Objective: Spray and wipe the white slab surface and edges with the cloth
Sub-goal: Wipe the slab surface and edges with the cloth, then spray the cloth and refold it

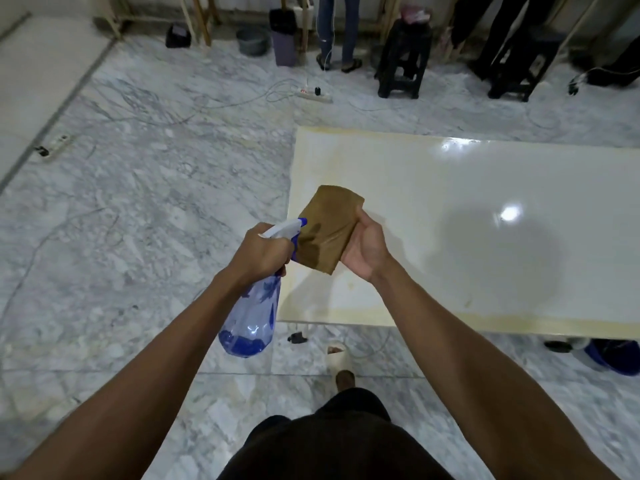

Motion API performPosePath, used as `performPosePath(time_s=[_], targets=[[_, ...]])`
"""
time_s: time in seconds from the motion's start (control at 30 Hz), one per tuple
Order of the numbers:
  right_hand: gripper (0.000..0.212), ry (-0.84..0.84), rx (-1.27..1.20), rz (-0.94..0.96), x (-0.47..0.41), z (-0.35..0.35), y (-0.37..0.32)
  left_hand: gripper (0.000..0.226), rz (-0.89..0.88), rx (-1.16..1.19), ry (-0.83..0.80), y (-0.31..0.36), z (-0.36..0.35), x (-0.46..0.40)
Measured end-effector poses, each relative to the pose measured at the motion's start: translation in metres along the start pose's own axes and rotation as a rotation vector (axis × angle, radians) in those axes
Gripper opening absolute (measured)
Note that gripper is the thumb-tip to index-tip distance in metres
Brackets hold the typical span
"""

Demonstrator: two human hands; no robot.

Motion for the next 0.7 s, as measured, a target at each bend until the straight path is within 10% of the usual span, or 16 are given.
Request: performPosePath(time_s=[0.7], targets=[[0.058,-0.037,-0.09,0.009,-0.074,-0.035,-0.008,0.031,0.177,0.035,0.05,0.0,0.019,-0.062]])
Point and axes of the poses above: each hand's wrist, its own x-axis away from the middle knuckle, its own z-axis out of the back of the hand, y = z × x, the point moved 1 cm from there along -x, towards the middle knuckle, and after that the axes turned 10 degrees about -x, right-handed, at the moved point
